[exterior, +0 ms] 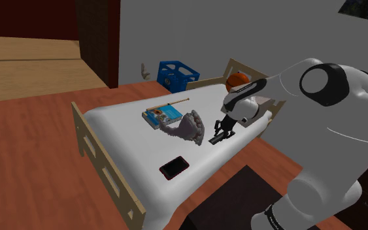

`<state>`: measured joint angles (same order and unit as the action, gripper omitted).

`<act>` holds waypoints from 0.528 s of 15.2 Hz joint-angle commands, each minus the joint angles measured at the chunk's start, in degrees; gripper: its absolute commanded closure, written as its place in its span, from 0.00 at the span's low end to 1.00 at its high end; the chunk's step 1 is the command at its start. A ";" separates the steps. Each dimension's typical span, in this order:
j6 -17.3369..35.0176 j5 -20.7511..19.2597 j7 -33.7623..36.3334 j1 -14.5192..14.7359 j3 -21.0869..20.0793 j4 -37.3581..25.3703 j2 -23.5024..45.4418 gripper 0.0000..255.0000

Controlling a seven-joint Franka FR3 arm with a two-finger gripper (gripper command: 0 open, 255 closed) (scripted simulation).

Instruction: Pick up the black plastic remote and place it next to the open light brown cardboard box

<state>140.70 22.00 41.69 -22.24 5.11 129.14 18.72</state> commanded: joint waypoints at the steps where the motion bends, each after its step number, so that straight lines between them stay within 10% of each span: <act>1: -1.17 -0.64 0.62 0.15 0.29 0.18 -1.41 1.00; 8: -5.56 -2.82 2.84 0.53 1.09 0.04 -5.92 1.00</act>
<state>135.86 19.50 44.20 -21.76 6.09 129.30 13.43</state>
